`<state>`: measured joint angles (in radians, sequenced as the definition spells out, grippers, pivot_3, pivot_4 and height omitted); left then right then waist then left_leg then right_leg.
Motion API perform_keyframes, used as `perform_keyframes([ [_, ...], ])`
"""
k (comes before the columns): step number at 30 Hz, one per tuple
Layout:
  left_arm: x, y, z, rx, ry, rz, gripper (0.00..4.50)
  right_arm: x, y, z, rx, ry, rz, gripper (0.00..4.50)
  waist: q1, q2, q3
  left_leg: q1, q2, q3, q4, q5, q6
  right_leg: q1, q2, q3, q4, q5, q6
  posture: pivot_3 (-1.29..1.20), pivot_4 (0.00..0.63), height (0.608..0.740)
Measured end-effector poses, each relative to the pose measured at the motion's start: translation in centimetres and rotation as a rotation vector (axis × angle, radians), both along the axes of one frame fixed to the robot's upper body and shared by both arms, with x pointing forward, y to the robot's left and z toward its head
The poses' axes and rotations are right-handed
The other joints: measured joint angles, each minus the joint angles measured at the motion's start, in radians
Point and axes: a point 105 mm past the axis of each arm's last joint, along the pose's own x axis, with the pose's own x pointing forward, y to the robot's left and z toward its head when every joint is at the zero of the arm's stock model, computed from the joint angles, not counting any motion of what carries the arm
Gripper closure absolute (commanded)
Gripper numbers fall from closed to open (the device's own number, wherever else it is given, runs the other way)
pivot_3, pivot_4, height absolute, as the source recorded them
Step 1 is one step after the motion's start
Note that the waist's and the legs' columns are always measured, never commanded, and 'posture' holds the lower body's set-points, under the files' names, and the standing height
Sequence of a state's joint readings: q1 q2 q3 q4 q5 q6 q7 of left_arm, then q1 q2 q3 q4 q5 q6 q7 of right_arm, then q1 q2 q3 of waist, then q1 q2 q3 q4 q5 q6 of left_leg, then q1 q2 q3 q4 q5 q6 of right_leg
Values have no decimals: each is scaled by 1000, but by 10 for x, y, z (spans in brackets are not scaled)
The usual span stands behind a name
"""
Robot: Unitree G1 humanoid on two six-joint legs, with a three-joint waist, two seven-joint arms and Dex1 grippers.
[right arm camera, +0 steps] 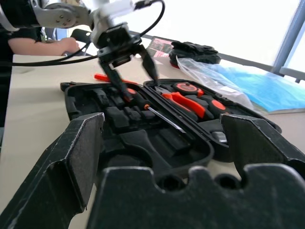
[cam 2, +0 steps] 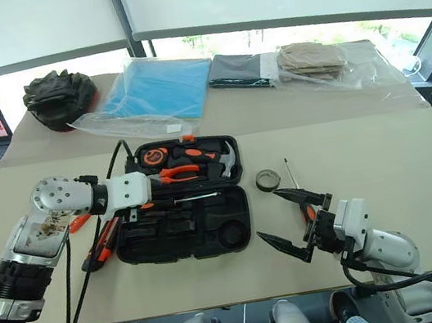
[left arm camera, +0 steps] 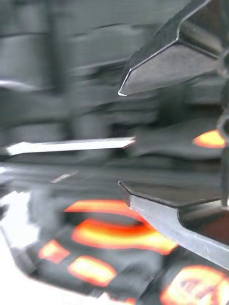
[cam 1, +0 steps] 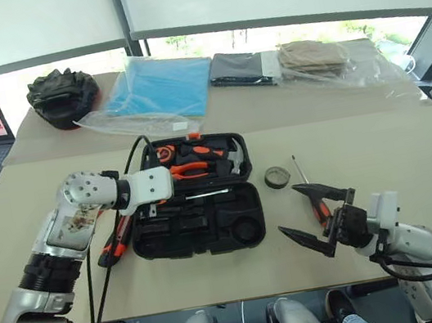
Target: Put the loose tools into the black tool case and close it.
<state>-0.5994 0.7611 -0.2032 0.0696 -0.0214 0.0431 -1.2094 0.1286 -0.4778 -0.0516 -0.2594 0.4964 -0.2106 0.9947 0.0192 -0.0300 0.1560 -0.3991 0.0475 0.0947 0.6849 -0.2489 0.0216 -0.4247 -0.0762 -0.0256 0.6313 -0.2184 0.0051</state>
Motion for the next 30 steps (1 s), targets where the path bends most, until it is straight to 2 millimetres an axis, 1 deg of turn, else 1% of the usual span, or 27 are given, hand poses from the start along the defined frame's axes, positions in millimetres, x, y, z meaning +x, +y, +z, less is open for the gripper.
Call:
perform_keyframes([
  [1, 0, 1, 1, -41, 2, 15, 1394, 0, 0, -1, 0, 3, 1, 0, -3, 0, 0, 0, 0, 0, 0, 0, 0, 0, 0, 0, 0, 0, 0, 0, 150, 740],
  [2, 1, 2, 1, -95, 14, 37, 1912, -1, 0, -1, -1, 9, 2, 0, -7, 0, 0, 0, 0, 0, 0, 0, 0, 0, 0, 0, 0, 0, 0, 0, 150, 740],
  [3, 1, 2, 1, -141, 28, 57, 2048, -1, 0, -2, -1, 12, 3, 0, -8, 0, 0, 0, 0, 0, 0, 0, 0, 0, 0, 0, 0, 0, 0, 0, 150, 740],
  [4, 1, 4, -1, -184, 55, 82, 2495, -2, 1, -2, -1, 14, 5, 0, -9, 0, 0, 0, 1, 0, 0, 0, 0, 0, 0, 0, 1, 0, 0, 0, 150, 740],
  [6, 0, 10, -9, -234, 105, 122, 3138, -2, 1, -2, -1, 21, 5, 0, -10, 0, 0, 1, 1, 0, 0, 0, 0, 0, 1, 1, 1, 0, 0, 0, 150, 740],
  [7, 0, 13, -15, -265, 136, 147, 3626, -2, 1, -3, -1, 24, 5, 0, -9, 0, 0, 1, 1, 0, 0, 0, 0, 0, 0, 0, 1, 0, 0, 0, 150, 740],
  [8, 0, 14, -19, -281, 154, 165, 3988, -2, 1, -3, -1, 25, 5, 0, -9, 0, 0, 1, 0, 0, 0, 0, 0, 0, 0, 0, 1, 0, 0, 0, 150, 740],
  [9, 0, 16, -24, -298, 170, 185, 4284, -2, 1, -3, -1, 26, 4, 0, -9, 0, 0, 1, 0, 0, 0, 0, 0, 0, 0, 1, 1, 0, 0, 0, 150, 740],
  [10, 1, 18, -29, -305, 183, 204, 4467, -2, 1, -3, -1, 26, 3, 0, -7, 0, 0, 1, 0, 0, 0, 0, 0, 0, 0, 0, 1, 0, 0, 0, 150, 740],
  [13, 3, 23, -39, -318, 202, 255, 4467, -1, 1, -2, 0, 25, -2, 0, -5, 0, 0, 1, 0, 0, 0, 0, 0, 0, 0, 0, 0, 0, 0, 0, 150, 740],
  [18, 5, 22, -44, -340, 194, 287, 4467, 1, 0, -1, 3, 29, -12, 0, -7, 0, 0, 1, 0, 0, 0, 0, 0, 1, 0, 1, 1, 0, 0, 0, 150, 740],
  [22, 5, 21, -49, -348, 197, 305, 4467, 0, 1, 1, 5, 21, -13, 0, -5, 0, -1, 5, 0, 0, 0, 0, 0, 4, 0, 1, 1, 0, 0, 0, 150, 740],
  [24, 1, 19, -55, -343, 210, 306, 4467, 0, 1, 2, 7, 21, -20, 0, -6, 0, -1, 6, 0, 1, 0, 0, 0, 4, 0, 2, 1, 0, 1, 0, 150, 740],
  [28, 0, 18, -55, -330, 197, 310, 4467, 0, 1, 3, 3, 23, -25, 0, -6, 1, -3, 7, 1, 1, 0, 0, 0, 5, 0, 3, 1, 0, 1, 0, 150, 740],
  [30, 1, 19, -52, -355, 186, 319, 4467, 1, 0, 3, 6, 31, -38, 0, -5, 1, -3, 7, 1, 2, 0, 0, 0, 5, -1, 4, 1, 0, 1, 0, 150, 740],
])
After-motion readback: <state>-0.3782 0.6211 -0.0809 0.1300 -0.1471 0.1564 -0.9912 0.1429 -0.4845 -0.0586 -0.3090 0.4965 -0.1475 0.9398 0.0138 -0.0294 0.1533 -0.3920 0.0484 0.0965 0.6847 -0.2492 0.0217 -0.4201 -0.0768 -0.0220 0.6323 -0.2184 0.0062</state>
